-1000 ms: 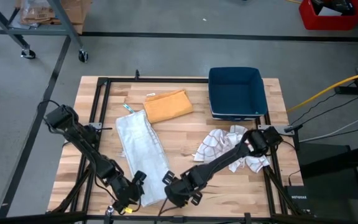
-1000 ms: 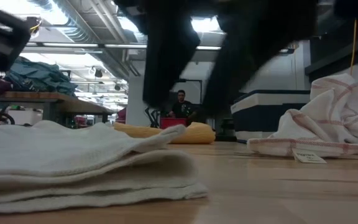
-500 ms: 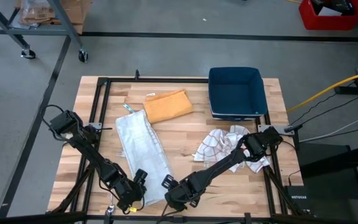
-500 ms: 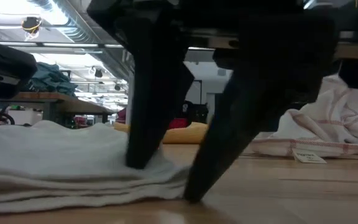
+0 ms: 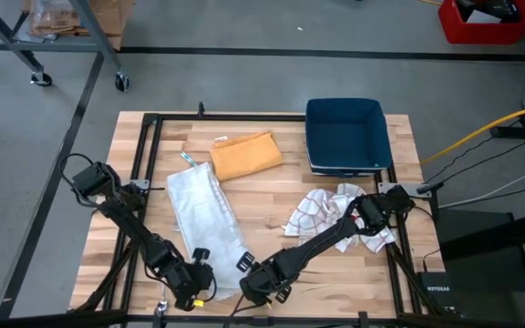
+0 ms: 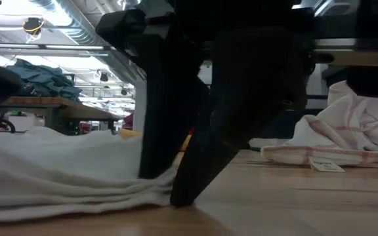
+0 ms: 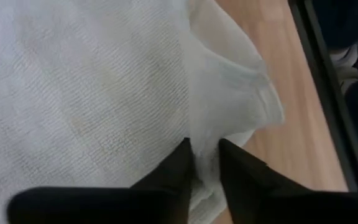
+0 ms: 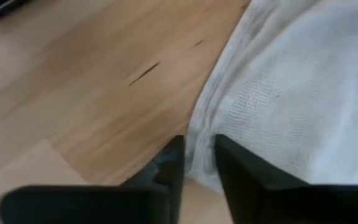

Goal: Fold towel
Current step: Fold the left white towel

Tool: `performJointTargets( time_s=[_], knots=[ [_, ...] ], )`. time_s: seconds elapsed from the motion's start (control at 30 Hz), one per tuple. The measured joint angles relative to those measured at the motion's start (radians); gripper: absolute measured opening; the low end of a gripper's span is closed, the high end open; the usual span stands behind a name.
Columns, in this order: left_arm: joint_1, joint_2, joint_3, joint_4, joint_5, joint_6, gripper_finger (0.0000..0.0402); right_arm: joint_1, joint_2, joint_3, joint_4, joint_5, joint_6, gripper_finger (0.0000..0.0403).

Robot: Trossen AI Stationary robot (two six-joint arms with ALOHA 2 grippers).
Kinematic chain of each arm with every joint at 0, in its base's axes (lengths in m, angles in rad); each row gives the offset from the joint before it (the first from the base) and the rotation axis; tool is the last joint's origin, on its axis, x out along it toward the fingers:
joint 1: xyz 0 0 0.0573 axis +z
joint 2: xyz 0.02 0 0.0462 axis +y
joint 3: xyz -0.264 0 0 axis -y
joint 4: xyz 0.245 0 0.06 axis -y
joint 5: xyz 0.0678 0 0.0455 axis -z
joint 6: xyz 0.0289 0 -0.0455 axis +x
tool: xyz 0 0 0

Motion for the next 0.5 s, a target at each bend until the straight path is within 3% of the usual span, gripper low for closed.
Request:
performJointTargets(
  time_s=[0.13, 0.33, 0.5],
  knots=[
    [-0.016, -0.003, 0.000, 0.000, 0.002, -0.094, 0.0013, 0.013, -0.008, -0.001, 0.009, 0.031, -0.002, 0.0014],
    [-0.024, -0.013, -0.001, 0.020, -0.016, -0.136, 0.0012, 0.025, -0.037, 0.000, 0.006, 0.126, -0.007, 0.0032],
    [-0.024, -0.023, 0.019, 0.044, -0.042, -0.074, 0.0006, 0.025, -0.038, 0.067, -0.038, 0.142, -0.007, 0.0009]
  ],
)
